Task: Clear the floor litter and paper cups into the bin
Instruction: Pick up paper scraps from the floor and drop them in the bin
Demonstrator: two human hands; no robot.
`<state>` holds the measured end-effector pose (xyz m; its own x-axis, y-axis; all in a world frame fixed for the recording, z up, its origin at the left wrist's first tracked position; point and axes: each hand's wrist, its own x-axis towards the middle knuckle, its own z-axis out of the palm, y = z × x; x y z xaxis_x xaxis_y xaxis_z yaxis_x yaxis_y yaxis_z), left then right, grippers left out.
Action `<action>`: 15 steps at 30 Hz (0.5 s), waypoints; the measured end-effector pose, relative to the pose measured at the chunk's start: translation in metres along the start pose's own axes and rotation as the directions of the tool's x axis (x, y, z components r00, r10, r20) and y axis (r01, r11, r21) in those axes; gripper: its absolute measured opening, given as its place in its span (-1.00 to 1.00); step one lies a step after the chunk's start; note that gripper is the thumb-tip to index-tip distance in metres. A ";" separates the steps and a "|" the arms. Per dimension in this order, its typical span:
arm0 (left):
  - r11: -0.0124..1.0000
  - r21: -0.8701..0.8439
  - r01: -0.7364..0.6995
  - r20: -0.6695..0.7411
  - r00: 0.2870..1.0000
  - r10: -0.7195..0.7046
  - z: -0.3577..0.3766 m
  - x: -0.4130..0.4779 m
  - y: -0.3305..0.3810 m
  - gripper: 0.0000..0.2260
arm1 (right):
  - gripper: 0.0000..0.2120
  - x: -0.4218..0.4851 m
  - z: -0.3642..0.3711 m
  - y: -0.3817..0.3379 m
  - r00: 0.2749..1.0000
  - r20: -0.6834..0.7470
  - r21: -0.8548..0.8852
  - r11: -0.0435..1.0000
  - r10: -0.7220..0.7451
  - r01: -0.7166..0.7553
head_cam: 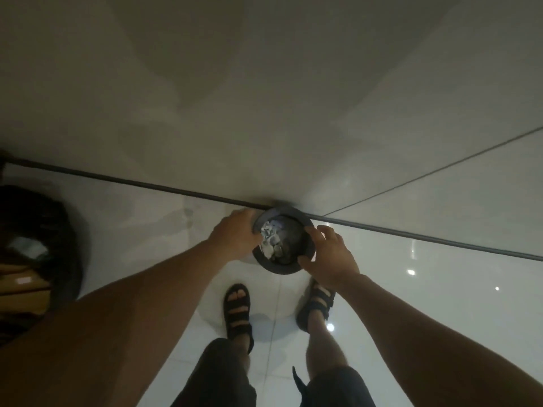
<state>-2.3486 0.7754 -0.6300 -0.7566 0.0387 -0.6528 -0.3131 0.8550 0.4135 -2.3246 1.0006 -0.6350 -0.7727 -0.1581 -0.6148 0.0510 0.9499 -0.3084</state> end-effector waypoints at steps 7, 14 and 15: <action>0.953 0.197 -0.232 0.074 0.972 0.221 -0.052 -0.104 0.065 -0.49 | -0.33 -0.129 -0.056 -0.027 0.996 -0.083 -0.045 0.999 0.027 -0.030; 0.819 0.371 -0.438 0.257 0.896 0.363 -0.032 -0.193 0.157 -0.37 | -0.32 -0.262 -0.093 0.011 0.940 -0.253 0.116 0.971 0.231 -0.207; 0.799 0.374 -0.471 0.276 0.879 0.389 -0.023 -0.205 0.174 -0.37 | -0.32 -0.282 -0.094 0.023 0.926 -0.270 0.140 0.962 0.265 -0.234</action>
<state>-2.2614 0.9039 -0.4097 -0.6282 0.5097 -0.5879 0.3213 0.8581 0.4007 -2.1650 1.0921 -0.4006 -0.8727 0.1777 -0.4548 0.3186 0.9131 -0.2546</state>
